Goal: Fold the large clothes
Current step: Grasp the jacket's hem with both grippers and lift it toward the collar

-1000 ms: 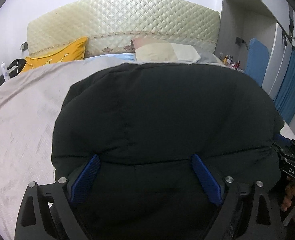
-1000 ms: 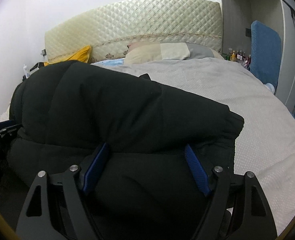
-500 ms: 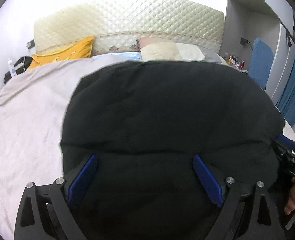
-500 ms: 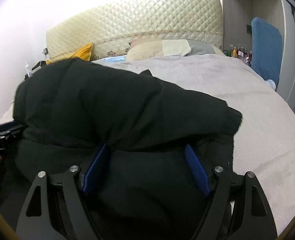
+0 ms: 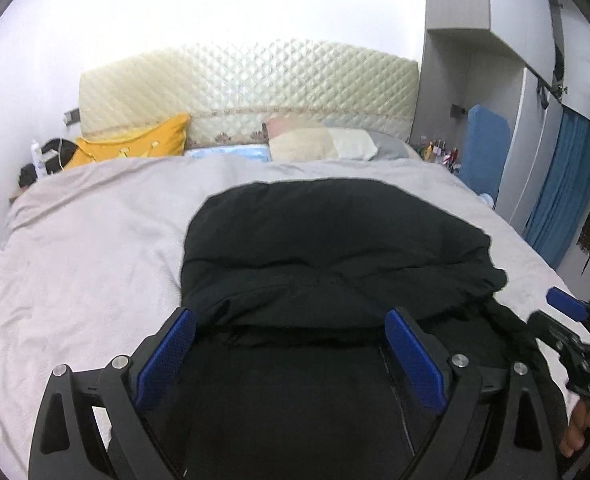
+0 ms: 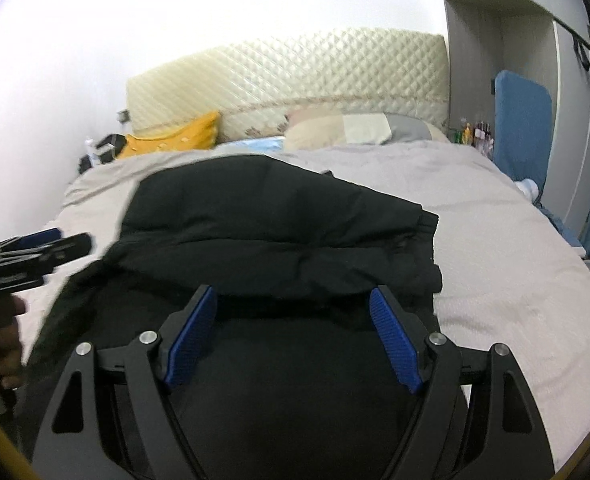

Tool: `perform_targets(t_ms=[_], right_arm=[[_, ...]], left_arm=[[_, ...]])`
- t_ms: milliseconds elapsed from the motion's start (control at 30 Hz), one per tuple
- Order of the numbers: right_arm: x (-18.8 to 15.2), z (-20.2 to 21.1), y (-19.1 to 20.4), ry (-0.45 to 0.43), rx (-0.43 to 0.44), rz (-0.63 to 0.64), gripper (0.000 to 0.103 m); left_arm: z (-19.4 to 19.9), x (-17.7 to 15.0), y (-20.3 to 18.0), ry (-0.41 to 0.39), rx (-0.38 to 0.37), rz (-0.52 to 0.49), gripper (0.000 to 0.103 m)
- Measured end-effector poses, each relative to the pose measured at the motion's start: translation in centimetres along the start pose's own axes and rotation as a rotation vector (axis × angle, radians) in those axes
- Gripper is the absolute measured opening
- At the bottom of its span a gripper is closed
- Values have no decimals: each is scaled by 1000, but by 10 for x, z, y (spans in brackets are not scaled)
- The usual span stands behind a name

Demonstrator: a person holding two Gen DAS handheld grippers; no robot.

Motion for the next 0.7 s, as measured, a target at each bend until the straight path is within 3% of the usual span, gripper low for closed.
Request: perform_targets(t_ms=[200, 400, 700], right_arm=[[-23, 66, 19, -79, -8, 68, 79], [-54, 106, 20, -114, -72, 0, 79], [-80, 116, 30, -36, -84, -20, 79]], left_arm=[[56, -28, -5, -38, -33, 22, 96], [96, -67, -3, -53, -58, 39, 96], [116, -104, -3, -10, -92, 39, 96]])
Point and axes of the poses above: each gripper's, at about its wrist camera, not at the fingertips, and z roughly against the way its jaws point, y to its left, x to its top, the point moved 2 cm from there along -z, roughly the way its jaws point, and after that the axes turned 4 degrees about y, right-handed, at the moved point
